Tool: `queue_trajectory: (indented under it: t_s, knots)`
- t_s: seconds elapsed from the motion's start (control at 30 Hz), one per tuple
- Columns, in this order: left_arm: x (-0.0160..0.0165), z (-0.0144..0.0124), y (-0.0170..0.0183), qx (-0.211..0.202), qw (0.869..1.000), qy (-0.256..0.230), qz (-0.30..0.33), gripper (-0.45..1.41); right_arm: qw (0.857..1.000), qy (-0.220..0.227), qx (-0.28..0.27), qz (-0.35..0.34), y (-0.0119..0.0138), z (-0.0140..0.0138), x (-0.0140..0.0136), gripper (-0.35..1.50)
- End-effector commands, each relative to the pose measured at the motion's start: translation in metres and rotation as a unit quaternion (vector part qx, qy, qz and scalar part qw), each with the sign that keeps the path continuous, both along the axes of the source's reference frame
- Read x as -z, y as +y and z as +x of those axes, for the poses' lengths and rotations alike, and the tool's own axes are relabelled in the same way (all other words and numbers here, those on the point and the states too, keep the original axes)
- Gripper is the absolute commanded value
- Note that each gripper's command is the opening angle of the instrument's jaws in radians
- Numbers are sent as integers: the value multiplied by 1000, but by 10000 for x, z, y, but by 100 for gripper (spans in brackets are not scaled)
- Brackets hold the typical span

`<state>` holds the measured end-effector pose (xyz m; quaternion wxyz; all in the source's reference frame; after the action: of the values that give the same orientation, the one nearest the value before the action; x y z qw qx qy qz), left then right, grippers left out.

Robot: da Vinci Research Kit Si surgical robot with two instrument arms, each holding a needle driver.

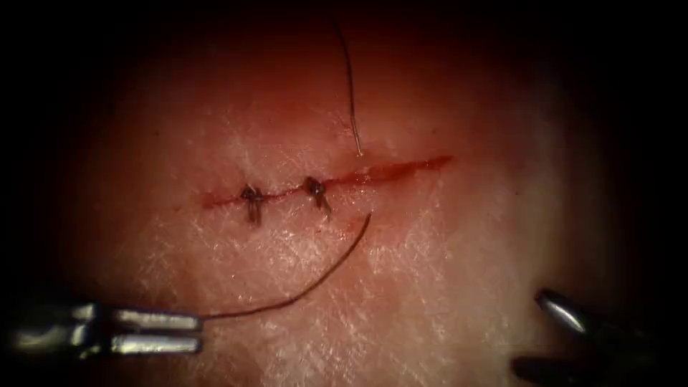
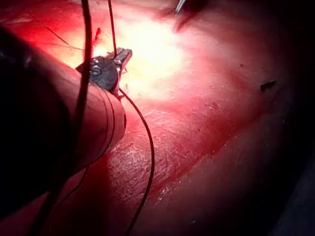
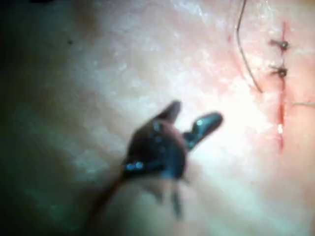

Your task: Wound Closure

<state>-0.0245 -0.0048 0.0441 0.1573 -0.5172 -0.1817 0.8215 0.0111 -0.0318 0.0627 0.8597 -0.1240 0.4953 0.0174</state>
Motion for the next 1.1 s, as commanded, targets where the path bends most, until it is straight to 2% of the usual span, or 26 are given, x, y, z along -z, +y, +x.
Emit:
queue_trajectory:
  t_s: [0.03, 0.2, 0.23, 0.3, 0.33, 0.4, 0.47, 0.57, 0.87, 1.0, 1.03, 1.1]
  knots:
    - [-8, -6, -4, -2, 1000, -2, -1, -45, 1000, 2, 2, 2, -7, 6, -6, 129]
    - [-16, -10, -18, -18, 1000, -16, -2, -42, 1000, 2, 2, 1, -7, 7, -6, 129]
    - [-16, -11, -19, -23, 1000, -19, 0, -11, 1000, 2, 2, 1, -7, 8, -6, 129]
    - [-17, -18, -18, -41, 999, -33, 6, 62, 1000, 2, 2, 2, -7, 9, -6, 129]
    - [-17, -18, -18, -41, 999, -33, 6, 62, 1000, 2, 2, 2, -7, 9, -6, 129]
    - [-16, -23, -18, -47, 998, -39, 11, 101, 1000, 2, 2, 1, -7, 10, -6, 129]
    - [-14, -26, -16, -49, 998, -42, 11, 115, 1000, 2, 4, 2, -8, 10, -7, 129]
    - [-11, -29, -8, -51, 998, -45, 14, 123, 1000, 2, 4, 2, -8, 10, -7, 129]
    - [-4, -26, 20, -72, 997, -42, -9, 123, 1000, 3, 7, 2, -10, 15, -10, 129]
    - [-16, -49, 38, -63, 997, -40, -14, 118, 1000, 4, 8, 2, -12, 20, -11, 129]
    - [-29, -67, 47, -40, 998, -51, -9, 116, 1000, 2, 11, 3, -13, 22, -12, 129]
    - [-42, -83, 53, -30, 998, -55, -13, 116, 1000, 3, 13, 4, -14, 24, -13, 129]
